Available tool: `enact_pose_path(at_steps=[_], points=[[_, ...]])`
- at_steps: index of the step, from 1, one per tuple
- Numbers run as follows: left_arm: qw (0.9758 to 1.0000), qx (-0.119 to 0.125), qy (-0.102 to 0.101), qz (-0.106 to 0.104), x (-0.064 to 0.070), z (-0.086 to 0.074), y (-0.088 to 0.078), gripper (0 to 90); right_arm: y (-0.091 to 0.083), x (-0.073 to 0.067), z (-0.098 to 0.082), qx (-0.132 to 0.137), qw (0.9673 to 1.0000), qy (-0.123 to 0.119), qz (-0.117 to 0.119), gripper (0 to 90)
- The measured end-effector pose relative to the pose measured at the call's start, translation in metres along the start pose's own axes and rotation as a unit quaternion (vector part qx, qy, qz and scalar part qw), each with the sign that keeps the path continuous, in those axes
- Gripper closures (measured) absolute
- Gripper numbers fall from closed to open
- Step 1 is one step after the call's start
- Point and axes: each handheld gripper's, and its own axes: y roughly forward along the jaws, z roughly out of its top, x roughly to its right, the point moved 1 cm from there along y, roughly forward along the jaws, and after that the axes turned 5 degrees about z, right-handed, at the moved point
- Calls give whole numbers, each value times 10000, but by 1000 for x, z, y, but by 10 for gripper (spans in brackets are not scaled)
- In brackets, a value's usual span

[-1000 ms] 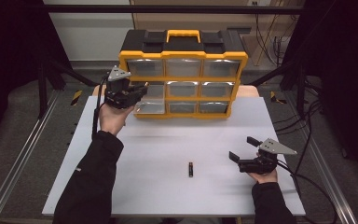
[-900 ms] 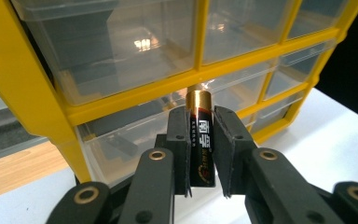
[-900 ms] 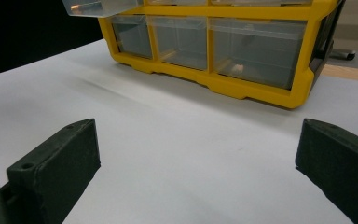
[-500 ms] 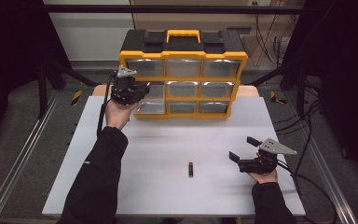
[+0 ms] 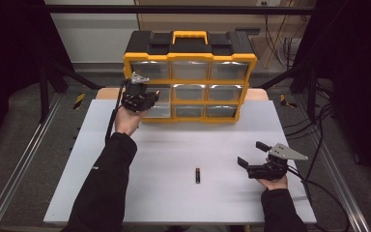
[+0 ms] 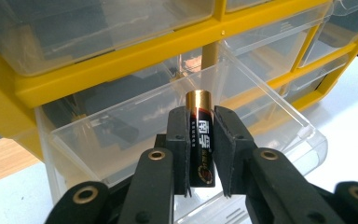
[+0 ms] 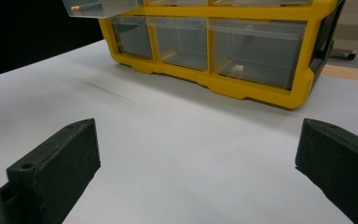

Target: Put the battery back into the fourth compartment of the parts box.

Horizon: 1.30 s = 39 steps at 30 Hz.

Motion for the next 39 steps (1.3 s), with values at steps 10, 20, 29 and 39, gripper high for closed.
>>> enact_pose_path(at_steps=[10, 20, 29, 39], points=[[9995, 302, -69, -27, 2, -1, -13, 665, 0, 0, 0, 10, 10000, -15, -10, 2], [9937, 1013, -154, -444, 15, -13, -52, 375, -1, 0, 0, 5, 10000, -14, -30, 3], [9901, 1145, -76, -812, 36, -39, -64, 118, -1, 0, 0, 5, 10000, -3, -35, 2], [9879, 1074, 38, -1117, 66, -79, -60, 35, -1, 0, 1, 21, 10000, -13, -32, 2]])
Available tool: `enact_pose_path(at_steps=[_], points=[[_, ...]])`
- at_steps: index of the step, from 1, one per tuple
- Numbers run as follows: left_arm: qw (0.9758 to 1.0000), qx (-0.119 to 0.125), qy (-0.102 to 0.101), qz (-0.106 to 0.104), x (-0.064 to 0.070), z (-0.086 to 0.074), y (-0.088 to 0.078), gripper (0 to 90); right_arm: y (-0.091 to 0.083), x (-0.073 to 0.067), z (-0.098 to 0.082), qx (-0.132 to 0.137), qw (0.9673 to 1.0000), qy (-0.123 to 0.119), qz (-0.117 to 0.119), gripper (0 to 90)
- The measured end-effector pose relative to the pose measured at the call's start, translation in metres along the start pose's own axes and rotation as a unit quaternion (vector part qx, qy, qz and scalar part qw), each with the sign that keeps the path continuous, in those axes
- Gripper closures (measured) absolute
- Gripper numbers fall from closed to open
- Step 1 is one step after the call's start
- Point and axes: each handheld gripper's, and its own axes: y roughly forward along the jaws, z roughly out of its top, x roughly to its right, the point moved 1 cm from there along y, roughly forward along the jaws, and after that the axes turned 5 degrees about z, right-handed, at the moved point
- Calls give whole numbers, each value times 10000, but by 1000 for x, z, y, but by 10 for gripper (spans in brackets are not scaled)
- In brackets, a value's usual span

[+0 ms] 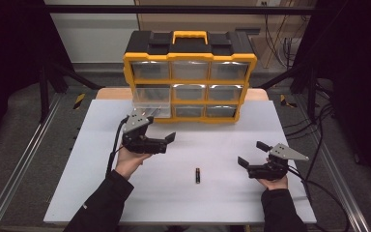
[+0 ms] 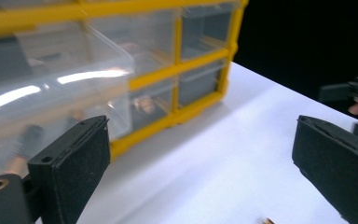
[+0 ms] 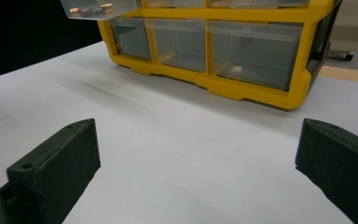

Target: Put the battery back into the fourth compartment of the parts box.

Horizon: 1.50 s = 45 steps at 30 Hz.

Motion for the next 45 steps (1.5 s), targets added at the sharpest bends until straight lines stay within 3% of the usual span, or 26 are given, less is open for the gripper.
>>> enact_pose_path(at_steps=[5, 18, 25, 32, 37, 40, 45], points=[[9996, -185, -50, -223, 14, -21, 6, 29, 0, 1, 0, 4, 10000, -37, -6, 2], [9960, -730, -16, -516, 49, -57, 32, 27, 0, 1, 0, 9, 10000, -39, -9, 2], [9916, -1128, 58, -630, 68, -73, 49, 28, 0, 1, 0, 23, 10000, -34, -10, 3], [9868, -1474, 57, -669, 78, -88, 64, 28, 0, 1, 0, 8, 10000, -36, -8, 2], [9817, -1796, 77, -624, 84, -98, 74, 36, 0, 0, 0, -2, 10000, -30, 0, 3], [9801, -1905, 38, -565, 85, -100, 76, 75, 0, 0, 0, 21, 10000, -36, -4, 3], [9784, -1965, -132, -626, 85, -101, 78, 213, 0, 0, 0, 9, 10000, -13, 4, 3]])
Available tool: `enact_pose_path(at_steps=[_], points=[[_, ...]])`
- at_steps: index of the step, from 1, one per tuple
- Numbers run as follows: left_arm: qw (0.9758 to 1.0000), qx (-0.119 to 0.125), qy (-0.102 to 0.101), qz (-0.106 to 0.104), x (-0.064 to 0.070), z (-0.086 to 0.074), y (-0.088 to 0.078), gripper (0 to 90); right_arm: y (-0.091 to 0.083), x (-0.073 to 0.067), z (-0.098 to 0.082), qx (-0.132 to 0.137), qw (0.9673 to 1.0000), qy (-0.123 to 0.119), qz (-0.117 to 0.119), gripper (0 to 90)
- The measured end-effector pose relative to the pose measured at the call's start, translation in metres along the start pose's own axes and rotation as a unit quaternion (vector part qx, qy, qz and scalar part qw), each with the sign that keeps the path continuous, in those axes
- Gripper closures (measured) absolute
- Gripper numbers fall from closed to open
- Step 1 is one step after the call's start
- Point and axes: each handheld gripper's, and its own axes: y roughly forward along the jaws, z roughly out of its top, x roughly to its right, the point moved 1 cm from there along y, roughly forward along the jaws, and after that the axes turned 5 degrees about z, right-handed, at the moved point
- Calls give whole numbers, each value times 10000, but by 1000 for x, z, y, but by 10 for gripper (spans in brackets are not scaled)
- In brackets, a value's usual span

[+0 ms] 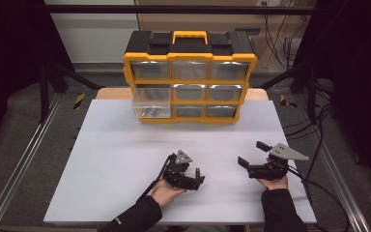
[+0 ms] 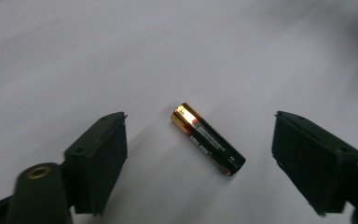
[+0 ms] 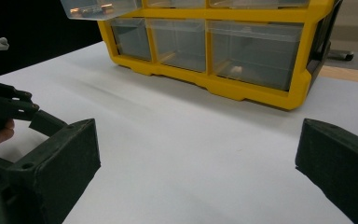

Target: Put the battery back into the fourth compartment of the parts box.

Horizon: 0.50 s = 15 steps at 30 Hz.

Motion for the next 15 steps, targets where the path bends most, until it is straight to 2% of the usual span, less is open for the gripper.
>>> enact_pose_path(at_steps=[9, 15], points=[[9997, -166, -39, 148, 8, -1, 7, 419, 0, 0, 0, 3, 10000, -26, -6, 2], [9994, -133, 101, 300, 11, 1, 11, 543, 0, 0, 0, 3, 10000, -23, -5, 3]])
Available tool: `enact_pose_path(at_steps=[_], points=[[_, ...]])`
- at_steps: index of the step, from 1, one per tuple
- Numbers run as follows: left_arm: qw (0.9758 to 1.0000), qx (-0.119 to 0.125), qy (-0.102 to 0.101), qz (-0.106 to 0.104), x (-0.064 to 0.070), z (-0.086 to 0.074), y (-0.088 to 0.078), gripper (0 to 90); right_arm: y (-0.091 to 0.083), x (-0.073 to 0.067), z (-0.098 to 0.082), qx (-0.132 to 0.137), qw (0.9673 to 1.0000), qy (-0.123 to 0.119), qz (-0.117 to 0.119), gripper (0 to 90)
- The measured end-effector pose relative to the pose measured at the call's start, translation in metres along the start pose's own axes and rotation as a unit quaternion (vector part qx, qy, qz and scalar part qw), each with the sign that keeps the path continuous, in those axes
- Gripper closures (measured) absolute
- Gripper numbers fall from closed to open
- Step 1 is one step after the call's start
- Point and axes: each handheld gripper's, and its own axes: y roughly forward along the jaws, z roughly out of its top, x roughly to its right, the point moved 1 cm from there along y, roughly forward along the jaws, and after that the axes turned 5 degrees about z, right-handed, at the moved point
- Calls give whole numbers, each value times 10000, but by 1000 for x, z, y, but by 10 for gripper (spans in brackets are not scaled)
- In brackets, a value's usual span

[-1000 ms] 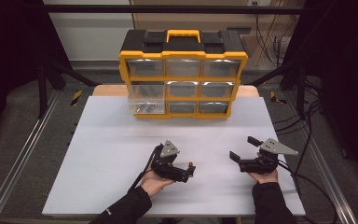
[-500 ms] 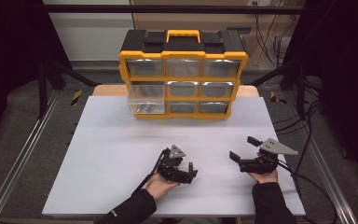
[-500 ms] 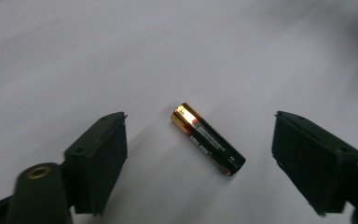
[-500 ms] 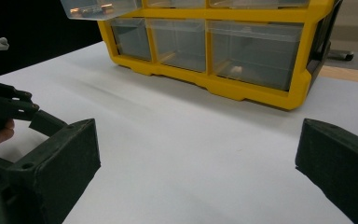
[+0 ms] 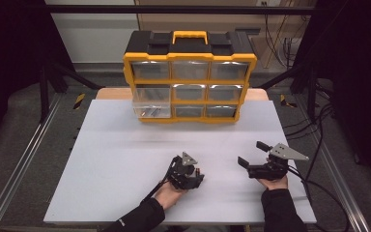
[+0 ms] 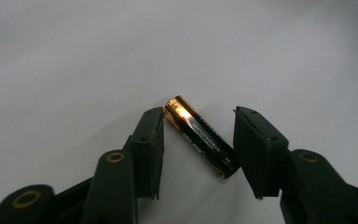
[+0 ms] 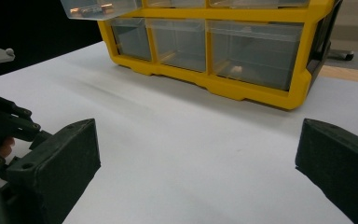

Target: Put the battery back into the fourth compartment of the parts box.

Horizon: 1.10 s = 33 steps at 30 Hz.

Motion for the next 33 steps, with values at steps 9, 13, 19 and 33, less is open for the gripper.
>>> enact_pose_path(at_steps=[9, 13, 19, 33], points=[[9998, -89, 83, 172, 5, 1, -1, 679, 0, 0, 0, 1, 10000, 16, 6, 3], [9996, -129, 143, 216, 5, 1, -1, 728, 0, 0, 0, 5, 10000, 24, 6, 3], [9991, -156, 286, 278, 7, 0, -2, 760, -1, 0, 0, 4, 10000, 23, 10, 3], [9998, 41, 156, 133, -3, 6, -21, 762, 0, 0, 0, 13, 10000, 11, 18, 3]])
